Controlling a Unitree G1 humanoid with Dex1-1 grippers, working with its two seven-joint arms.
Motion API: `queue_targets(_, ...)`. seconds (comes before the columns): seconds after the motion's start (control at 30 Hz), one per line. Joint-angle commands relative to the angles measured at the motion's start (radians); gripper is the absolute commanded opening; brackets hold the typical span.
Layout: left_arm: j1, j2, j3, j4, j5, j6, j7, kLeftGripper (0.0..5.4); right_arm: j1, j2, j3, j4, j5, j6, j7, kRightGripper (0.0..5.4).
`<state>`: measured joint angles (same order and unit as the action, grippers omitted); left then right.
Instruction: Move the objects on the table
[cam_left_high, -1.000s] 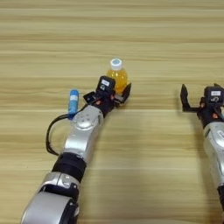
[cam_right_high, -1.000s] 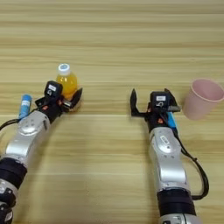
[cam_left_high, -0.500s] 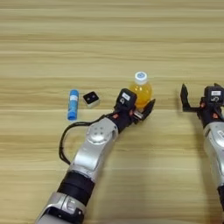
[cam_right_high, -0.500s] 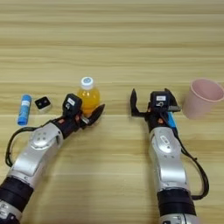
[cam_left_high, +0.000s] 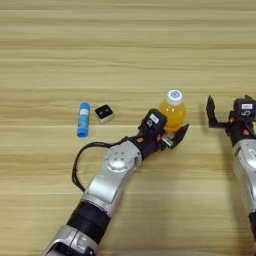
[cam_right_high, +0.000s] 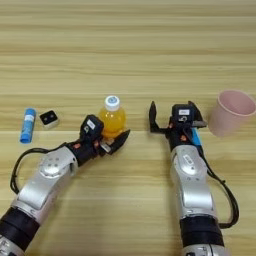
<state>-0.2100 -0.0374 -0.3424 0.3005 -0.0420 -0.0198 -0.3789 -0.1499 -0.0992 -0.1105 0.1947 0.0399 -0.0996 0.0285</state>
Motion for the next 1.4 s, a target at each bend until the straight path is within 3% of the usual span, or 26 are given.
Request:
queue_targets(0.03, 0.003, -0.02, -0.001, 0.01, 0.018, 0.007, 0.016, 4.44, 0.004, 0.003, -0.003, -0.012, 0.004, 0.0, -0.004, 5.4)
queue_targets(0.3, 0.013, 0.016, 0.012, -0.053, 0.022, 0.037, 0.019, 5.33, 0.003, 0.003, -0.003, -0.012, 0.003, 0.0, -0.005, 5.4)
queue_targets(0.53, 0.071, 0.068, 0.04, -0.186, 0.004, 0.104, -0.01, 5.37, -0.001, 0.004, -0.002, -0.009, 0.002, 0.0, -0.006, 5.4)
queue_targets(0.77, 0.132, 0.162, 0.059, -0.361, -0.072, 0.281, -0.113, 5.37, -0.003, 0.006, -0.001, -0.01, 0.0, 0.003, -0.009, 5.4)
queue_targets(0.93, 0.148, 0.195, 0.074, -0.428, -0.11, 0.354, -0.14, 5.37, -0.006, 0.007, 0.0, -0.008, -0.001, 0.003, -0.012, 5.4)
queue_targets(1.2, 0.208, 0.3, 0.165, -0.533, -0.162, 0.398, -0.173, 5.37, -0.015, 0.009, 0.004, 0.004, -0.002, 0.0, -0.019, 5.4)
queue_targets(1.27, 0.208, 0.314, 0.202, -0.518, -0.154, 0.383, -0.146, 5.37, -0.019, 0.006, 0.002, 0.013, -0.001, -0.003, -0.018, 5.4)
queue_targets(1.4, 0.195, 0.32, 0.222, -0.498, -0.14, 0.385, -0.12, 5.37, -0.021, 0.003, 0.0, 0.021, 0.0, -0.008, -0.015, 5.4)
